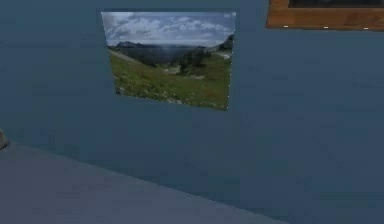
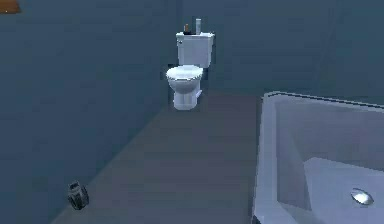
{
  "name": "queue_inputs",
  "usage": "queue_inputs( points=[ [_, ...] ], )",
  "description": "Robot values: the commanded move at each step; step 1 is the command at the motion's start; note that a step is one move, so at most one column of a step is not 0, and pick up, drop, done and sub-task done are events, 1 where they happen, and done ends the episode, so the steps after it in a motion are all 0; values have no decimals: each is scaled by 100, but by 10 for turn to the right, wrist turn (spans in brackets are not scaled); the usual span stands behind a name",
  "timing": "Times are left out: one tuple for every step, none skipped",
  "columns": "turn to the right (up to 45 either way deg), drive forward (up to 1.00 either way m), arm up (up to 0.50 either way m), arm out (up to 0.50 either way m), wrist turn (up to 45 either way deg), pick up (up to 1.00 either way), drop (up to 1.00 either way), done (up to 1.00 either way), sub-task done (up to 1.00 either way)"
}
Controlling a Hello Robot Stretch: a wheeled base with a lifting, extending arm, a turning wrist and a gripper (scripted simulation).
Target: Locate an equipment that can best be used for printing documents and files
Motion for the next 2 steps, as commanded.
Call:
queue_inputs(
  points=[
    [120,0,0,0,0,0,0,0,0],
    [0,25,0,0,0,0,0,0,0]
  ],
)
